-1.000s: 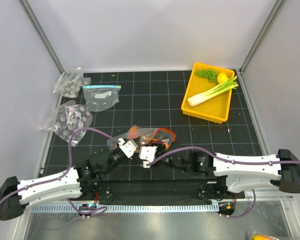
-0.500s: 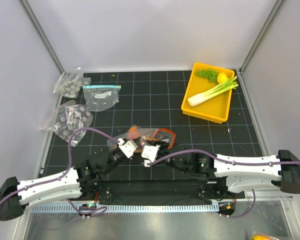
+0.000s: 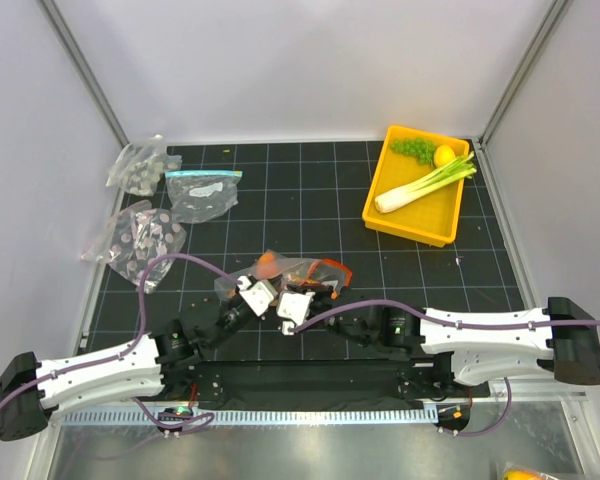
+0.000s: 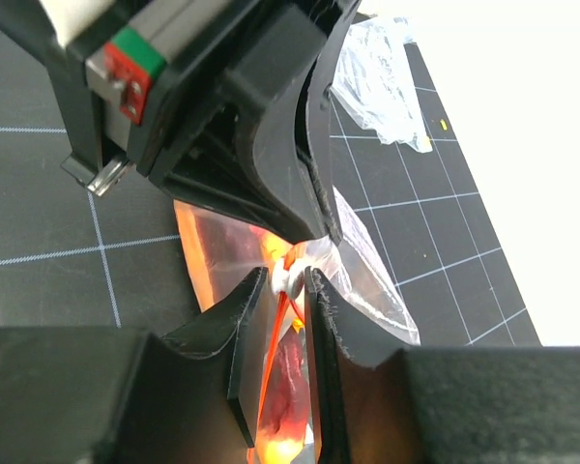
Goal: Place the food in the zip-top bag and seal the zipper
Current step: Zip the zipper food storage bag at the center of the board.
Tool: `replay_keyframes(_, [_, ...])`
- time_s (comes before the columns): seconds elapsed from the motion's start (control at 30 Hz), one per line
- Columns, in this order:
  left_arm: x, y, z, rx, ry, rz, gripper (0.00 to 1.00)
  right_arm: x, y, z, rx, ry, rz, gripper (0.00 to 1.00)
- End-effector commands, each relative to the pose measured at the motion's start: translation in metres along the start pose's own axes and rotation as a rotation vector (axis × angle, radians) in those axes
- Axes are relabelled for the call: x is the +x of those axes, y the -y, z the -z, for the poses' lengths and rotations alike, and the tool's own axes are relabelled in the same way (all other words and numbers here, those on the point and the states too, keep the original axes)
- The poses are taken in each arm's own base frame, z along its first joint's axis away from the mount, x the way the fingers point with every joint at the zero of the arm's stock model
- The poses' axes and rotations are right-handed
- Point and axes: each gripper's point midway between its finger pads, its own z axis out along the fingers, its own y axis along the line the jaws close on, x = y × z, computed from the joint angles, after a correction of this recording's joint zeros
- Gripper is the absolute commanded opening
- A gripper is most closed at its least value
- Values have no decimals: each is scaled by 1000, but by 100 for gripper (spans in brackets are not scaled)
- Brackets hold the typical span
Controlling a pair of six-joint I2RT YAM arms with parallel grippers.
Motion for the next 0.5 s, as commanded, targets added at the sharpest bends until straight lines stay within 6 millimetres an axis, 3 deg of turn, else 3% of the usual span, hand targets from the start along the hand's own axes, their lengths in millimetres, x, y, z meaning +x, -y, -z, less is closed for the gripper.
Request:
replay_keyframes(0.0, [-17,-1,-3,-2,59,25,0,-31,15,-2,42,88,-31,28])
replay_keyframes(0.1, [-17,-1,-4,0,58,26,0,-31,16,-2,51,86,-34,24])
replay_keyframes(0.17, [-18,-1,-3,1,60,26,0,-29,18,-2,61,78,-32,13])
replay_keyframes(0.2, [-18,-1,-3,1,60,26,0,-29,19,-2,64,77,-34,1])
replay_keyframes(0.47, [-25,-17,9,-65,95,64,0,-21,21,1,87,38,-41,1])
